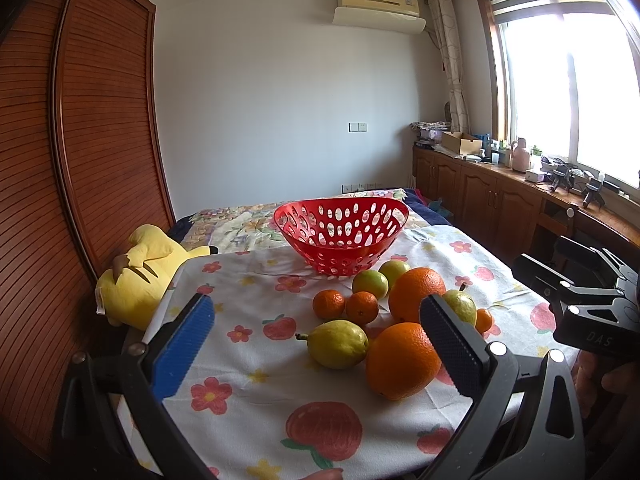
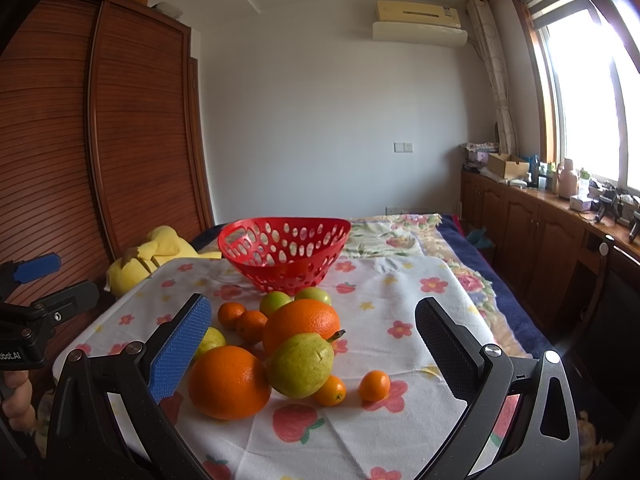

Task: Organize fruits

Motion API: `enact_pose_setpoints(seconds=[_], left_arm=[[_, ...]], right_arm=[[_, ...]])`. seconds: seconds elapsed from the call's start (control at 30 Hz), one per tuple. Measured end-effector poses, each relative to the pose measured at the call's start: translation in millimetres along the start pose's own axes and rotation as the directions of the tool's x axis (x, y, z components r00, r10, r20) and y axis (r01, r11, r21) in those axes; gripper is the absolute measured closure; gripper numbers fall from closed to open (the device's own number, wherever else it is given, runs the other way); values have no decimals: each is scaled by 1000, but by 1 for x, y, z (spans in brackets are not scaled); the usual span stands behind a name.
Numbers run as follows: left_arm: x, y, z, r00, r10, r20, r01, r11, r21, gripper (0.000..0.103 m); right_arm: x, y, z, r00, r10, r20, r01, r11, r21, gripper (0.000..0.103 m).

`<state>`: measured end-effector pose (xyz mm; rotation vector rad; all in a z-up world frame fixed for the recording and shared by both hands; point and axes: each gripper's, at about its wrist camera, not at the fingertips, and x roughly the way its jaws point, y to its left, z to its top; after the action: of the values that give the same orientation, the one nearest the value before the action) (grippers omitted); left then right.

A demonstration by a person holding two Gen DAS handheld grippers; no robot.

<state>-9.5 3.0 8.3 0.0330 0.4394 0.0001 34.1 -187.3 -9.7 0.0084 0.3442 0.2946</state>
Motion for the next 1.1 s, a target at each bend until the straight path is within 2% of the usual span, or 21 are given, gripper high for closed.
enact_pose_setpoints(seconds=[0.67,1.1], left_arm=[[43,-6,-31,993,-26,-115,27,1000,9,0],[74,-24,-39,974,-123,-190,131,991,29,2]], right_arm=[[28,-19,-30,995,-13,-99,12,1000,-10,0],[42,-45,-52,984,-11,-179,8,1000,-18,7]])
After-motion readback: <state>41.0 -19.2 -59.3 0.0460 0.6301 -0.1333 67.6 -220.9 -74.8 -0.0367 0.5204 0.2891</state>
